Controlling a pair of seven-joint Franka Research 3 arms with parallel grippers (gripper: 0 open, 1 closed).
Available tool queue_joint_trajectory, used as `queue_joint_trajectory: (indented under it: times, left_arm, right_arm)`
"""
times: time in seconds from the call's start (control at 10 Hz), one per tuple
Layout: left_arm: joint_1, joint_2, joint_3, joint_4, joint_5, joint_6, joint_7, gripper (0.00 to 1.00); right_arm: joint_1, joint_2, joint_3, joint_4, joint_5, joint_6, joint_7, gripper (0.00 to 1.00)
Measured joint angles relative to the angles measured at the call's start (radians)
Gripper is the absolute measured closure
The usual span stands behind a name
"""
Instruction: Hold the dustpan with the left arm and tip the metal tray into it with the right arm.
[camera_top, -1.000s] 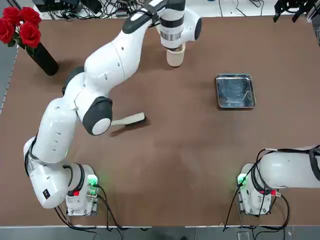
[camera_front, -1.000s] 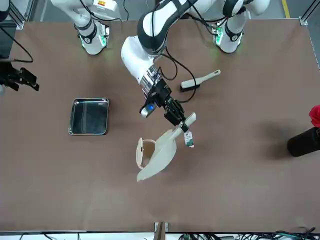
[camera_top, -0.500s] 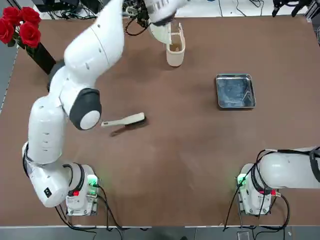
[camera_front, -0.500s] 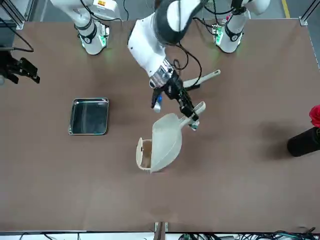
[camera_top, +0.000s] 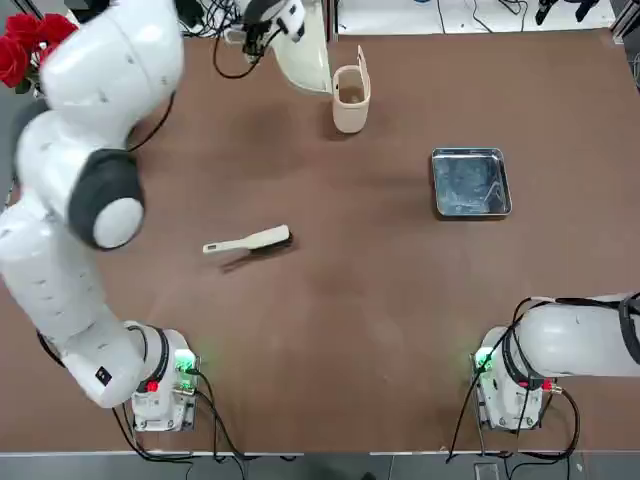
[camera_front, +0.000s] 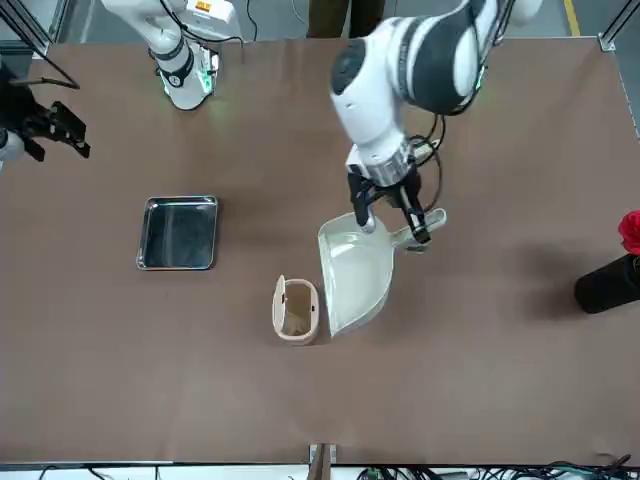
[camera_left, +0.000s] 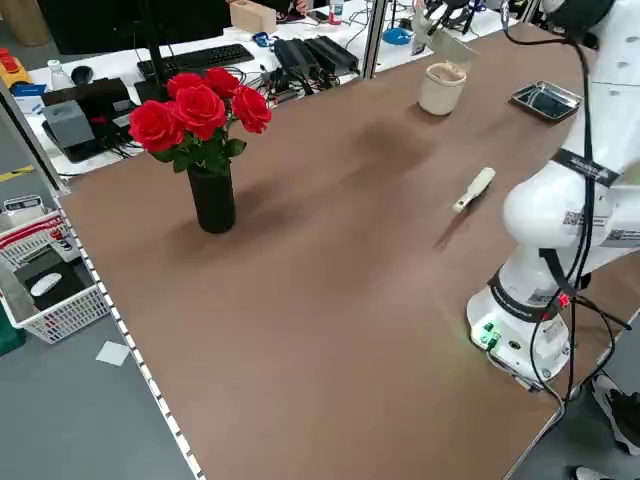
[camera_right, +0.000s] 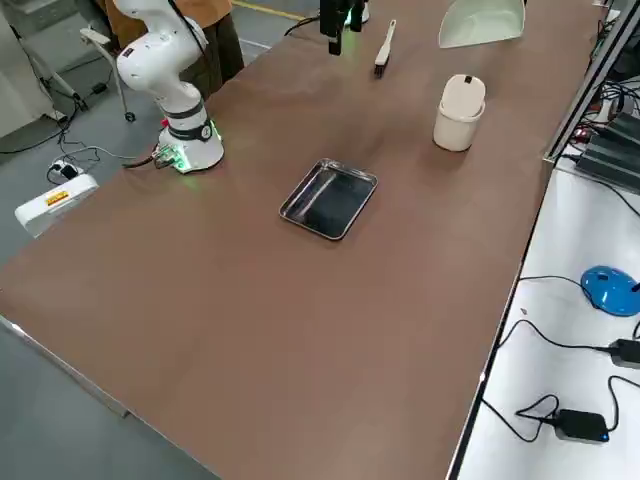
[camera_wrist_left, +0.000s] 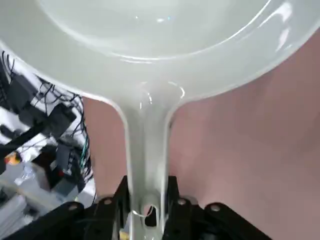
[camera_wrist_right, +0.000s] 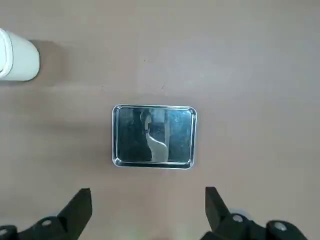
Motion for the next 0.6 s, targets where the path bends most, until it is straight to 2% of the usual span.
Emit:
queue_joint_trajectory:
  times: [0.2, 0.3, 0.6]
  left_arm:
    - [0.043, -0.177, 0.002, -0.305, -0.056, 0.159, 0.044, 0.67]
    - [0.066, -0.221, 0.002, -0.407, -0.092, 0.215, 0.091, 0.67]
    - [0.174, -0.233, 0.005, -0.593, -0.146, 0.384, 0.242, 0.67]
  right_arm:
    - [-0.010, 0.011, 0.001, -0.003, 0.000, 0.000, 0.000, 0.00]
    - [-0.015, 0.017, 0.002, -0.010, -0.001, 0.002, 0.000, 0.00]
    - [-0.026, 0.021, -0.004, -0.075, -0.002, 0.033, 0.002, 0.00]
